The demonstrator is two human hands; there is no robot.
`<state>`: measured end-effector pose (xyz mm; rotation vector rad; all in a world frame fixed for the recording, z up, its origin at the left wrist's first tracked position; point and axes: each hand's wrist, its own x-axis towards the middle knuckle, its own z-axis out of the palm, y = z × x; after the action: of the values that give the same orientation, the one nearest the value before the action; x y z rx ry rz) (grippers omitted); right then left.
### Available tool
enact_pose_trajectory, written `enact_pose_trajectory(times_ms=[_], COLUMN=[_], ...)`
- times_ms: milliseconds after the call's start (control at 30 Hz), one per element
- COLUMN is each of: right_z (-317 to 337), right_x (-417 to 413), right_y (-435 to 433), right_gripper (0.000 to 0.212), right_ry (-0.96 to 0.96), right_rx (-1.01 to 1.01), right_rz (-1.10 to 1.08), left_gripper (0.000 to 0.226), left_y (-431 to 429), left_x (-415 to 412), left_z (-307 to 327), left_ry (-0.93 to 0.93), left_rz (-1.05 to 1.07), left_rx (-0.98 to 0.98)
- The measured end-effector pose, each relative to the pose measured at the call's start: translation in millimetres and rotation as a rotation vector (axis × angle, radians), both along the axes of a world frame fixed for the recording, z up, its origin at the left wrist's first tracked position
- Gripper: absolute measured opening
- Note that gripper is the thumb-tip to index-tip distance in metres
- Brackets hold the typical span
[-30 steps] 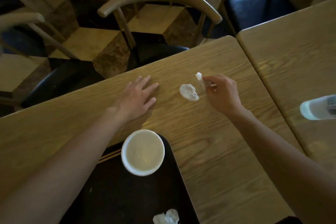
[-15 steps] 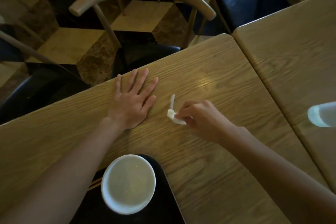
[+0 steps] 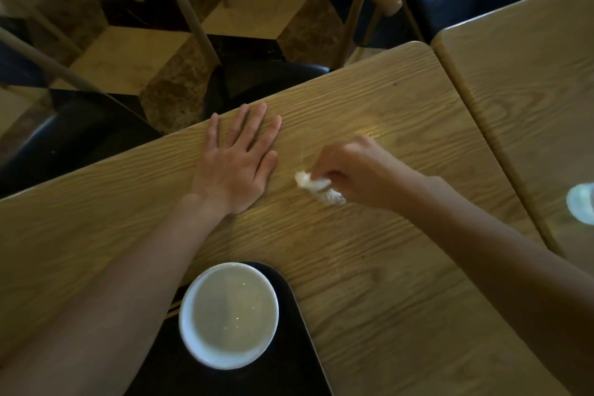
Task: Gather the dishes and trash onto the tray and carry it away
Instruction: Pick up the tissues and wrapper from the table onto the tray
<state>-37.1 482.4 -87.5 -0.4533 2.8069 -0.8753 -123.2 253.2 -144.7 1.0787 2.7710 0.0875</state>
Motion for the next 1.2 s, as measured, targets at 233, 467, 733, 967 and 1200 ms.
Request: enact_pose_trajectory(times_ms=[233, 467, 733, 967, 1200], right_z=[12, 8, 3, 16, 3], right_x=[40, -7, 58, 35, -29], right_y=[34, 46, 12, 47, 28], right_gripper=[0.023, 0.019, 0.020, 0.016, 0.020], right_ry=[-0.146, 0.097, -0.087, -0.006, -0.003], right_rx=[0.021, -0.040, 0.005, -0.152, 0.024], right_rz=[0.057, -0.487, -0.049, -0.399, -0.322], left_gripper=[0.059, 0.060, 0.061, 0.060, 0.061], left_y=[-1, -1, 0, 0, 0], left_x=[0, 0, -1, 0, -1], left_z=[1, 1, 1, 2, 1], left_ry=[-0.011, -0.005, -0.014, -0.011, -0.006], left_rz=[0.008, 0.008, 0.003, 0.006, 0.015], left_rx=[0.016, -0.010, -0.003, 0.004, -0.015])
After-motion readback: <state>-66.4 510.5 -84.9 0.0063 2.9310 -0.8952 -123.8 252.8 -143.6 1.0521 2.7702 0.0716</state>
